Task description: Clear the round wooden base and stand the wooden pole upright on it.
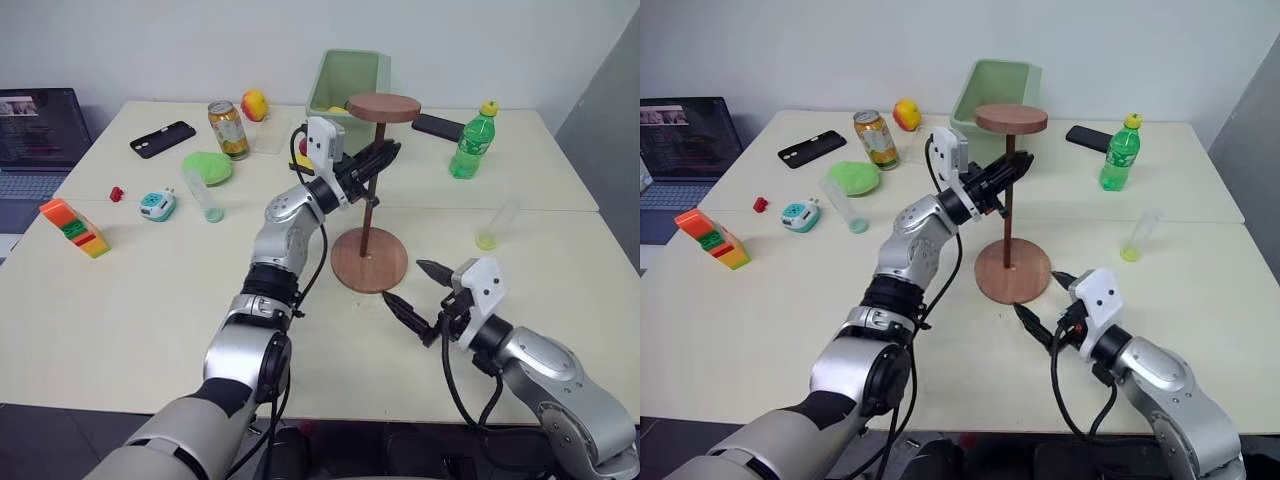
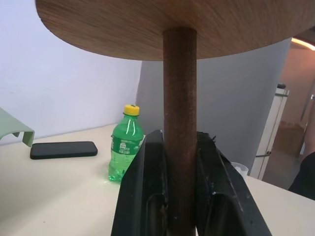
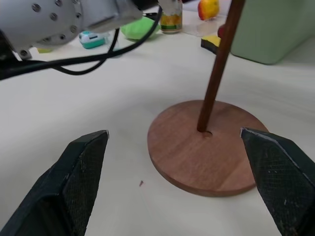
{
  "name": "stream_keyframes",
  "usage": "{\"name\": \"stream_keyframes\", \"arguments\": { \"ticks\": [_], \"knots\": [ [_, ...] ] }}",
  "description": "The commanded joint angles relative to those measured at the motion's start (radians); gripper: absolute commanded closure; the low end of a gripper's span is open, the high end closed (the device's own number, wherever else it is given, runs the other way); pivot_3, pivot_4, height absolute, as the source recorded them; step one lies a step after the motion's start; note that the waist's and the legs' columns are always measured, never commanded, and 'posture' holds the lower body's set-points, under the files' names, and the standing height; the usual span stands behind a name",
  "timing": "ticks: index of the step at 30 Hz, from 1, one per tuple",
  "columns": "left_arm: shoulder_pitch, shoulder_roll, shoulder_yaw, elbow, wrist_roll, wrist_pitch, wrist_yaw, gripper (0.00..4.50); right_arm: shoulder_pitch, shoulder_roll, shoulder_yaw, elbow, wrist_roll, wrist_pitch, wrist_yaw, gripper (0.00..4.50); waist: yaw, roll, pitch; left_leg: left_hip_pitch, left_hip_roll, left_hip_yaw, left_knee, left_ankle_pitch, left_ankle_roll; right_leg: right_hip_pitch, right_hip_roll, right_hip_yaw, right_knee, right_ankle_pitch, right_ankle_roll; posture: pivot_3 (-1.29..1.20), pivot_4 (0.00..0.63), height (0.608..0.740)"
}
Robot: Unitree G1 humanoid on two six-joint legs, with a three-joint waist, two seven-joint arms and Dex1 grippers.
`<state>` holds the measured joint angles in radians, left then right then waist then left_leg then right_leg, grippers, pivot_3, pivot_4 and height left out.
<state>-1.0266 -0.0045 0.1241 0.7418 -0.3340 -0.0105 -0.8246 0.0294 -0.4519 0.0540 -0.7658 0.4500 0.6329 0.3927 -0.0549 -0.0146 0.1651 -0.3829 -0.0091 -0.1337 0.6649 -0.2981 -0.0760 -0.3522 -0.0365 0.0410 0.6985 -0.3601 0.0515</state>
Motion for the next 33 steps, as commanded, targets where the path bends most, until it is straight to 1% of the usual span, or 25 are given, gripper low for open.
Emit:
{"name": "stream_keyframes", "arguments": {
  "ticks": [1,9,16,26,29,33],
  "knots": [
    [-0.029,-0.015,0.009,0.013,-0.015,-0.028,0.01,4.22,-0.002,-0.004,0.009,-0.044,-0.006,-0.004,-0.005,0.0,0.0,0.0,0.0,0.0,0.0,0.0,0.0,0.0,0.0,0.0,0.0,0.0,0.0,0.0,0.0,0.0,0.15,0.74],
    [-0.018,-0.042,-0.021,0.069,0.013,-0.044,-0.007,4.22,-0.003,-0.005,-0.013,-0.033,-0.009,0.008,-0.024,0.0,0.001,0.0,0.0,0.0,0.0,0.0,0.0,0.0,0.0,0.0,0.0,0.0,0.0,0.0,0.0,0.0,0.15,0.74],
    [0.011,-0.007,-0.065,0.093,0.064,-0.105,-0.058,4.22,0.014,-0.009,-0.02,-0.016,-0.026,-0.006,-0.031,0.0,0.001,-0.001,-0.002,0.002,0.0,0.0,0.0,0.0,0.0,0.002,0.0,0.0,0.0,0.0,0.0,0.0,0.15,0.74],
    [-0.02,0.029,-0.051,0.184,0.066,-0.17,-0.041,4.22,0.008,-0.006,-0.019,-0.021,-0.044,0.009,-0.042,0.0,-0.002,-0.001,-0.004,0.005,0.0,0.0,0.0,0.0,0.0,0.005,0.0,0.0,0.0,0.0,0.0,0.0,0.15,0.74],
    [-0.005,0.028,-0.054,0.182,0.061,-0.162,-0.052,4.22,0.002,-0.007,-0.022,-0.015,-0.045,0.009,-0.042,0.0,-0.002,-0.001,-0.005,0.005,0.0,-0.001,0.0,0.0,0.0,0.005,0.0,0.0,0.0,0.0,0.0,0.0,0.15,0.74],
    [0.036,0.006,-0.054,0.125,0.033,-0.113,-0.066,4.22,-0.008,-0.002,-0.03,-0.011,-0.039,0.016,-0.049,0.0,-0.002,-0.001,-0.007,0.006,0.0,0.0,0.0,0.0,0.0,0.005,0.0,0.0,0.0,0.0,0.0,0.0,0.15,0.74]
  ]
}}
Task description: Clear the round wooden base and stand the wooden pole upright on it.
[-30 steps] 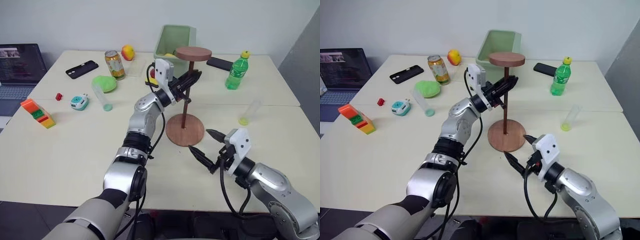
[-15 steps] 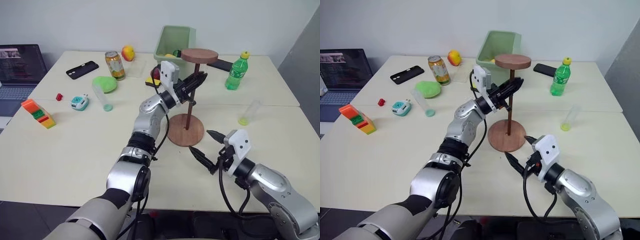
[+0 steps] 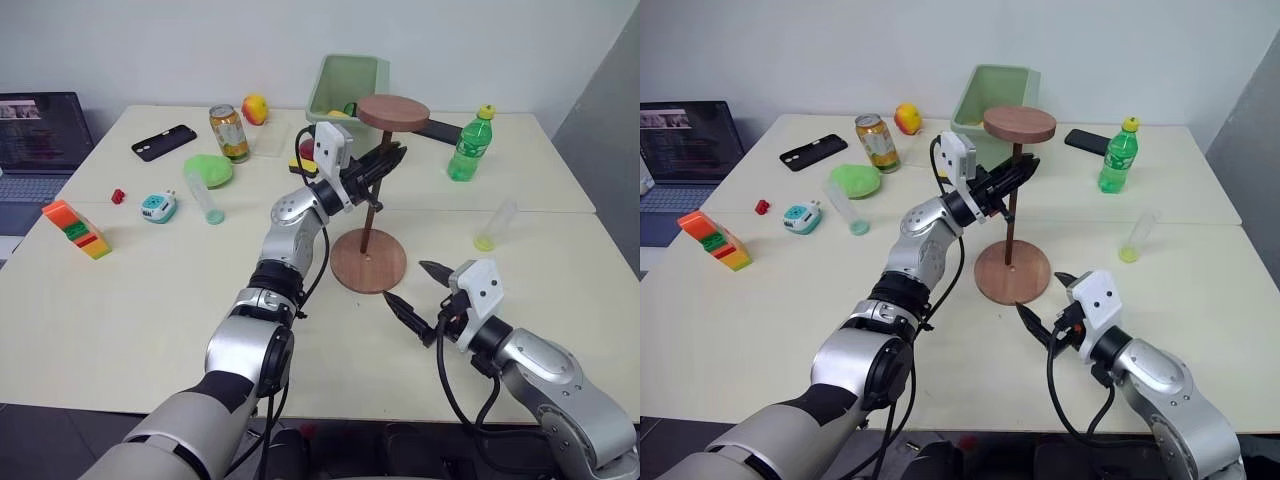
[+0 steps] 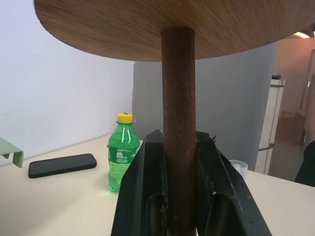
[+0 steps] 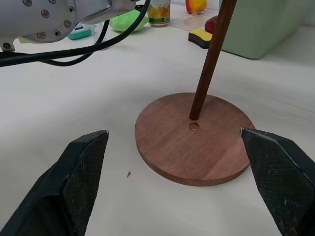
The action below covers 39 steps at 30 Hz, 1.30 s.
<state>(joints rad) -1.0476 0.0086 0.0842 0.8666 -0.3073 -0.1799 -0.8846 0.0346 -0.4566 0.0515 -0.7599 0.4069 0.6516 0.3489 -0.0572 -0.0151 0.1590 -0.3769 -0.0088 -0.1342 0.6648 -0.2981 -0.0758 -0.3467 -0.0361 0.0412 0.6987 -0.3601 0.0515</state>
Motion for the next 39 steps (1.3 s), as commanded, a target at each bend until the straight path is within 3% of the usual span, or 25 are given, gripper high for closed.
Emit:
{"name": "stream_keyframes", "arguments": {
  "ticks": [1,21,28,39],
  "knots": [
    [0.06,-0.013,-0.012,-0.008,0.001,0.067,-0.001,4.22,-0.013,0.005,-0.028,-0.017,0.006,-0.001,-0.007,0.0,0.001,0.0,-0.001,0.0,0.0,0.0,0.0,0.0,0.0,0.0,0.0,0.0,0.0,0.0,0.0,0.0,0.15,0.74],
    [0.071,-0.065,-0.025,-0.032,0.011,0.084,0.026,4.22,-0.018,0.023,-0.021,-0.023,0.007,0.016,-0.018,0.0,0.009,-0.001,-0.001,0.003,0.0,-0.001,-0.001,0.0,0.0,0.005,0.0,-0.001,-0.002,0.0,0.0,0.0,0.15,0.74],
    [0.104,-0.039,-0.06,-0.056,0.046,0.02,-0.022,4.22,-0.014,0.028,-0.03,-0.026,0.005,0.019,-0.025,0.0,0.01,0.0,-0.001,0.003,0.0,-0.001,-0.001,0.0,0.0,0.005,0.0,-0.001,-0.002,0.0,0.0,0.0,0.15,0.74],
    [0.241,0.033,-0.106,-0.164,0.068,0.127,-0.031,4.22,0.033,0.068,-0.093,-0.059,0.071,0.089,-0.075,0.0,0.005,0.0,-0.004,0.013,0.001,0.0,-0.004,-0.002,0.004,0.012,0.0,0.001,-0.003,0.0,0.0,0.0,0.15,0.74]
  ]
}}
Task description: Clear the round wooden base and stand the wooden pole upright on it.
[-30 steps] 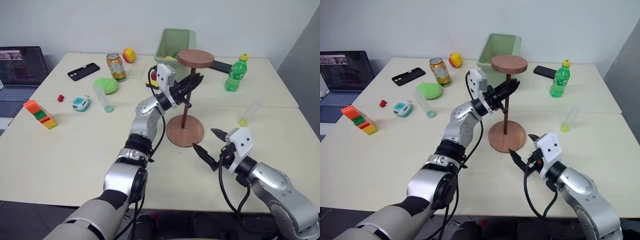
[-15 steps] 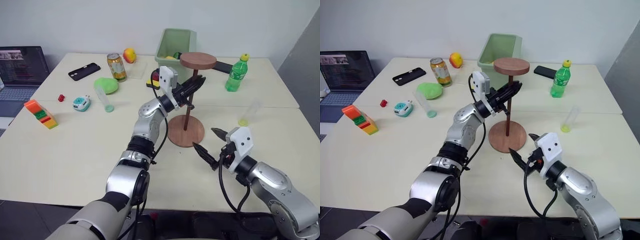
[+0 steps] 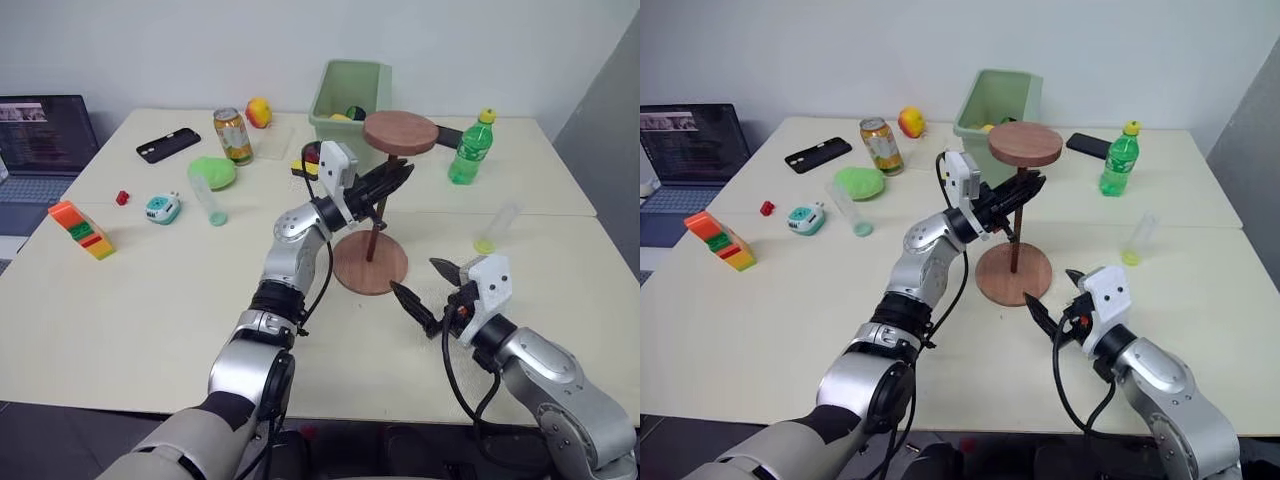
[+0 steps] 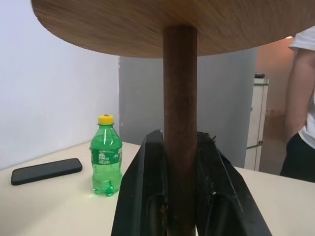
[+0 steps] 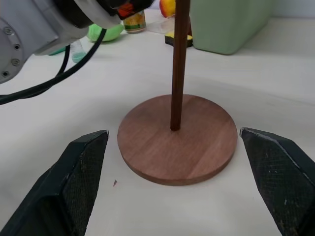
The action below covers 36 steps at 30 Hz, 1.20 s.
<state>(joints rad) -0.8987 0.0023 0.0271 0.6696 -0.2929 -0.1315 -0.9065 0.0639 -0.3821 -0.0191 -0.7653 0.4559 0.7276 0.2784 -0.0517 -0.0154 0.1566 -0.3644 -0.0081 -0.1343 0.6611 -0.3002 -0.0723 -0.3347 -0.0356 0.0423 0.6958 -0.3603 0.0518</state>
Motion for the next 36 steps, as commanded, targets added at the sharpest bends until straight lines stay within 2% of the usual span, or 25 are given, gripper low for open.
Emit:
{"name": "stream_keyframes", "arguments": {
  "ticks": [1,7,13,17,19,21,23,25,29,32,35,36],
  "knots": [
    [0.107,0.045,-0.055,0.023,0.055,0.086,-0.011,4.22,0.004,-0.012,-0.022,-0.055,0.021,0.019,-0.005,0.0,-0.003,0.0,-0.003,0.0,0.0,0.0,0.0,0.0,0.0,0.0,0.0,0.0,0.0,0.0,0.0,0.0,0.15,0.74],
    [0.174,0.054,-0.089,-0.039,0.059,0.122,0.005,4.22,0.009,-0.007,-0.045,-0.075,0.037,0.041,-0.021,0.0,-0.002,-0.002,-0.017,0.001,0.001,-0.001,0.0,0.0,0.001,0.002,0.001,0.0,0.0,0.0,0.0,0.0,0.15,0.74],
    [0.2,0.058,-0.097,-0.029,0.058,0.16,0.025,4.22,0.004,-0.026,-0.002,-0.101,0.039,0.062,-0.014,0.0,0.0,0.0,-0.028,0.002,0.0,-0.001,-0.001,-0.002,0.003,0.004,0.001,-0.001,-0.004,0.0,0.0,0.0,0.15,0.74],
    [0.183,0.061,-0.09,-0.036,0.047,0.164,0.017,4.22,-0.009,-0.04,0.01,-0.095,0.048,0.068,-0.001,0.0,0.001,-0.001,-0.028,0.014,0.001,-0.002,-0.006,-0.003,0.004,0.018,0.001,-0.002,-0.013,0.0,0.0,0.0,0.15,0.74],
    [0.169,0.061,-0.08,-0.046,0.031,0.168,0.005,3.51,-0.016,-0.048,0.005,-0.081,0.05,0.065,0.007,0.0,0.001,-0.001,-0.029,0.019,0.0,-0.001,-0.011,-0.003,0.004,0.021,0.0,-0.001,-0.016,0.0,0.0,0.0,0.15,0.74],
    [0.162,0.066,-0.079,-0.072,0.015,0.175,-0.014,3.15,-0.023,-0.053,-0.004,-0.069,0.053,0.063,0.016,0.0,-0.002,0.001,-0.025,0.019,0.0,0.0,-0.013,-0.002,0.004,0.02,0.0,0.0,-0.017,0.0,0.0,0.0,0.15,0.74],
    [0.154,0.071,-0.069,-0.113,-0.002,0.177,-0.022,2.68,-0.032,-0.059,-0.014,-0.05,0.055,0.058,0.03,0.0,-0.001,-0.002,-0.014,0.015,0.0,-0.001,-0.014,-0.002,0.004,0.014,0.001,0.0,-0.016,0.0,0.0,0.0,0.15,0.74],
    [0.153,0.085,-0.066,-0.159,-0.011,0.184,-0.034,2.17,-0.038,-0.071,-0.024,-0.029,0.056,0.05,0.049,0.0,0.0,-0.002,-0.013,-0.003,0.001,-0.002,-0.01,0.0,0.001,-0.002,0.002,-0.002,-0.013,0.0,-0.001,0.0,0.15,0.74],
    [0.156,0.126,-0.072,-0.255,-0.026,0.228,-0.059,1.34,-0.056,-0.103,-0.038,0.013,0.056,0.035,0.095,0.0,0.007,-0.002,-0.013,-0.014,0.0,-0.001,-0.005,0.001,-0.001,-0.007,0.0,-0.004,-0.015,0.0,-0.001,0.0,0.15,0.74],
    [0.145,0.204,-0.079,-0.326,-0.035,0.286,-0.109,0.68,-0.078,-0.133,-0.051,0.045,0.058,0.024,0.139,0.0,0.007,0.0,-0.012,-0.014,0.0,-0.001,-0.002,0.0,-0.001,-0.007,-0.001,-0.003,-0.014,0.001,0.0,0.0,0.15,0.74],
    [0.113,0.324,-0.075,-0.362,-0.05,0.335,-0.218,0.03,-0.1,-0.176,-0.076,0.094,0.058,-0.001,0.198,0.0,0.004,0.002,-0.01,-0.013,0.0,-0.002,-0.001,0.0,-0.001,-0.007,0.0,-0.003,-0.011,0.001,0.001,0.0,0.15,0.74],
    [0.084,0.379,-0.068,-0.349,-0.053,0.353,-0.264,0.03,-0.112,-0.201,-0.088,0.119,0.058,-0.011,0.231,0.0,0.003,0.002,-0.008,-0.013,0.0,-0.002,-0.001,0.0,-0.001,-0.007,0.0,-0.003,-0.01,0.001,0.001,0.0,0.15,0.74]
  ]
}}
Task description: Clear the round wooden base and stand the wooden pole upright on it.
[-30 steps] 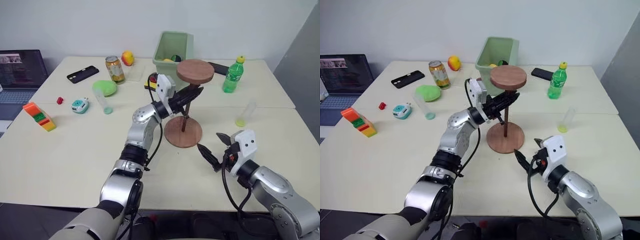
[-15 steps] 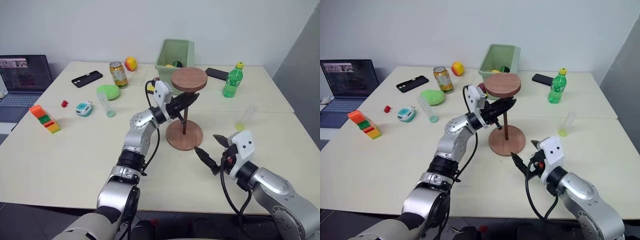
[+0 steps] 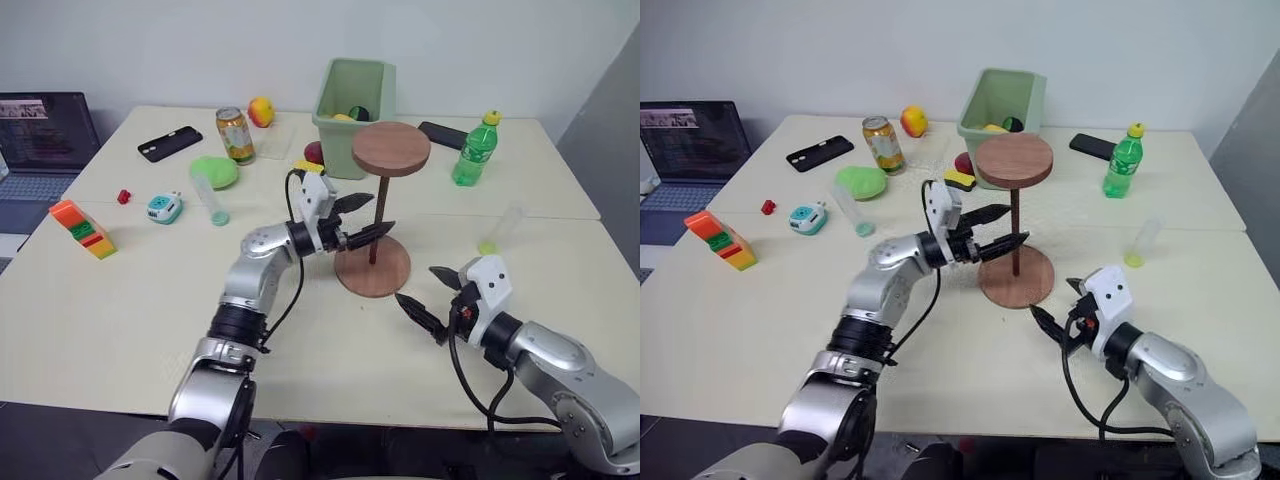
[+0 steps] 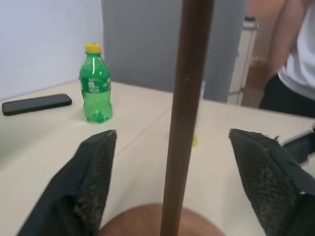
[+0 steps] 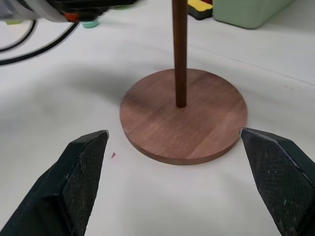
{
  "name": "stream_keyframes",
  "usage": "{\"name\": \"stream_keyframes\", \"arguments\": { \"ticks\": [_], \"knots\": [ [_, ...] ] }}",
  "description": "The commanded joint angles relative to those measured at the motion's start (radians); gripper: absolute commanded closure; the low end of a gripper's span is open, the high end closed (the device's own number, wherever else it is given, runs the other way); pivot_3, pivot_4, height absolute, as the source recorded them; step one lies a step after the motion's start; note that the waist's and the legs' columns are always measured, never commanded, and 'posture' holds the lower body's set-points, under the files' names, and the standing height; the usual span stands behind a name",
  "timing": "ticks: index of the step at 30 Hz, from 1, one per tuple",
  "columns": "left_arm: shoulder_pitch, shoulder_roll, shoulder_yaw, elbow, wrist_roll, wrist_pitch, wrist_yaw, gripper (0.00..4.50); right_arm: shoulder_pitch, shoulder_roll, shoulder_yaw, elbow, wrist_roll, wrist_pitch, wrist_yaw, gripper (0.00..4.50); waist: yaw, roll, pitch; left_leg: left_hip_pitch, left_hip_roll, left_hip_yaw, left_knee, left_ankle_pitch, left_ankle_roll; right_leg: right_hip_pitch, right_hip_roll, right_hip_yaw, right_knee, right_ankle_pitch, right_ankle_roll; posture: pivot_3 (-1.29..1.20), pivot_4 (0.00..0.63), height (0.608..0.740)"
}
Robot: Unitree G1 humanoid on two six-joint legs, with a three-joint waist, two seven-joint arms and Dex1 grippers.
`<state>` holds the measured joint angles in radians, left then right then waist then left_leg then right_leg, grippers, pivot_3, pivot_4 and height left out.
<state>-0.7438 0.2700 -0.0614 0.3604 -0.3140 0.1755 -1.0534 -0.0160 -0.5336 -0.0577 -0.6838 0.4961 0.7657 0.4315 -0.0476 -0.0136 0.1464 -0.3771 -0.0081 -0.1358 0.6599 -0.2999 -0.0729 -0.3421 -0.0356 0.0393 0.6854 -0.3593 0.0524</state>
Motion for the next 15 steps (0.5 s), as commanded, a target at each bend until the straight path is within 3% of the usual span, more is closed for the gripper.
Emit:
{"name": "stream_keyframes", "arguments": {
  "ticks": [1,4,8,12,15],
  "knots": [
    [-0.103,0.162,0.029,-0.015,-0.031,0.06,-0.154,0.03,-0.046,-0.077,-0.059,0.063,0.018,-0.061,0.114,0.0,-0.001,-0.001,0.006,0.0,0.0,0.0,0.0,0.0,0.0,0.0,0.0,0.0,0.0,0.0,0.0,0.0,0.15,0.74],
    [-0.146,0.31,0.0,0.04,0.025,0.088,-0.241,0.03,-0.088,-0.143,-0.072,0.13,0.016,-0.1,0.204,0.0,-0.004,-0.001,0.013,0.0,0.0,0.0,0.001,0.0,0.0,-0.001,0.0,0.0,0.002,0.0,0.0,0.0,0.15,0.74],
    [-0.088,0.443,-0.04,-0.002,0.048,0.148,-0.325,0.03,-0.127,-0.181,-0.092,0.196,0.019,-0.131,0.263,0.0,-0.01,0.002,0.014,0.0,0.0,0.0,-0.001,0.0,0.0,-0.001,0.0,0.0,-0.003,0.0,0.0,0.0,0.15,0.74],
    [0.038,0.536,-0.047,-0.125,0.045,0.177,-0.372,0.03,-0.136,-0.189,-0.103,0.218,0.023,-0.136,0.291,0.0,-0.01,0.002,0.015,-0.004,0.001,0.0,0.0,0.0,0.0,-0.003,0.0,-0.001,-0.003,0.0,0.0,0.0,0.15,0.74],
    [0.077,0.546,-0.044,-0.184,0.04,0.207,-0.349,0.03,-0.134,-0.179,-0.098,0.225,0.015,-0.144,0.293,0.0,-0.009,0.002,0.016,-0.005,0.001,-0.001,0.001,0.0,0.0,-0.004,0.0,-0.001,-0.001,0.0,0.0,0.0,0.15,0.74]
  ]
}}
